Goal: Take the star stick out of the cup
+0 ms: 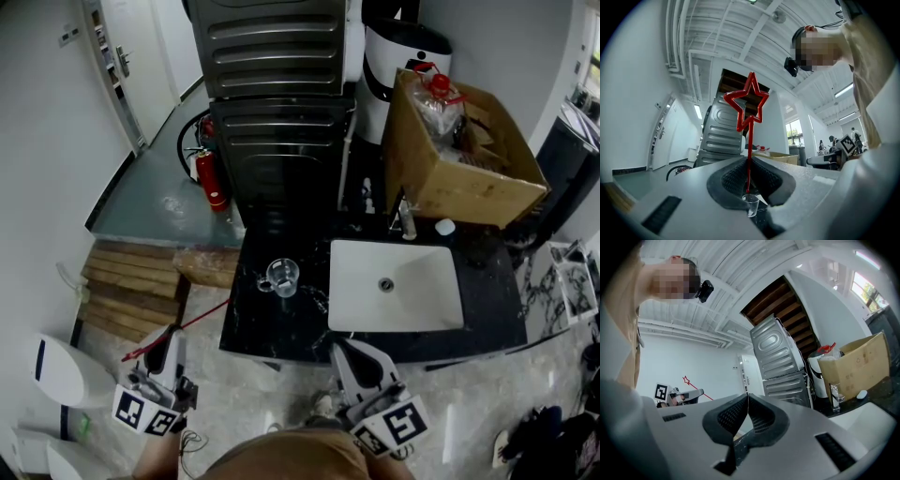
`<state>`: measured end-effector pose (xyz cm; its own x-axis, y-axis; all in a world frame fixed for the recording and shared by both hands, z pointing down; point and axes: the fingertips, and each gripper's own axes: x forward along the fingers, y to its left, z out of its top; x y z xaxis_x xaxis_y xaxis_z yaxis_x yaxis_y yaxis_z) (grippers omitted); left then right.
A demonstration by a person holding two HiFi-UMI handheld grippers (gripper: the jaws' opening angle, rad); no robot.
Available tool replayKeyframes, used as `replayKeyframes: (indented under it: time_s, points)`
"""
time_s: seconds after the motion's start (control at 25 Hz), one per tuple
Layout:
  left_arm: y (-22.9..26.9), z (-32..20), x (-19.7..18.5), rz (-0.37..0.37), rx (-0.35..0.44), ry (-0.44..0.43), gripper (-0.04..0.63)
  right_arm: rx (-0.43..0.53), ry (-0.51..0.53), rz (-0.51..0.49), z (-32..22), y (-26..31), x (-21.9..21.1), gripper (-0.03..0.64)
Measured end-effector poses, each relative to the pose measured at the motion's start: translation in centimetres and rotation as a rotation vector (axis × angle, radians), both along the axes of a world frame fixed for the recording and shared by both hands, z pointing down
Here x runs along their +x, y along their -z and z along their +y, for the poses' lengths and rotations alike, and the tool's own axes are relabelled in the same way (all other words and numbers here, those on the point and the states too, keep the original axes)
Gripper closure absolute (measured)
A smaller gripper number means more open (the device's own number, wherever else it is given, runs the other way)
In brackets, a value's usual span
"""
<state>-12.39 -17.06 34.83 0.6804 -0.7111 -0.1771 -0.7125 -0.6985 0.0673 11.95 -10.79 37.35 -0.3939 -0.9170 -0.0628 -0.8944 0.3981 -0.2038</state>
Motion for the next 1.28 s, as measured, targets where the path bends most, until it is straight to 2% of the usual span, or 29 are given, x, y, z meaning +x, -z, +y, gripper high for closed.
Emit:
replayKeyframes:
  time_s: [0.24,0.68,0.88,1.0,1.28]
  points:
    - [1.1,0.9,-0.8,0.014,0.019,0.016,0.580,0.001,0.005,-0.004,0.1,0.2,-0.1,0.615]
    - [1.8,3.6,-3.1,0.046,0.038,0.104,0.579,0.008,0.040,0.004,0.3,0.6,-1.1,0.615]
    - [2.0,4.8,-4.9,0.120,0.035,0.184,0.580,0.010,0.045,0.010,0.6,0.8,-1.7,0.615]
    - [1.3,5.5,-4.9,0.130,0.015,0.182,0.580,0.012,0.040,0.012,0.8,0.9,-1.7,0.615]
    - [0.1,7.5,-4.5,0.103,-0.020,0.134,0.580,0.018,0.037,0.018,1.6,1.1,-2.1,0.615]
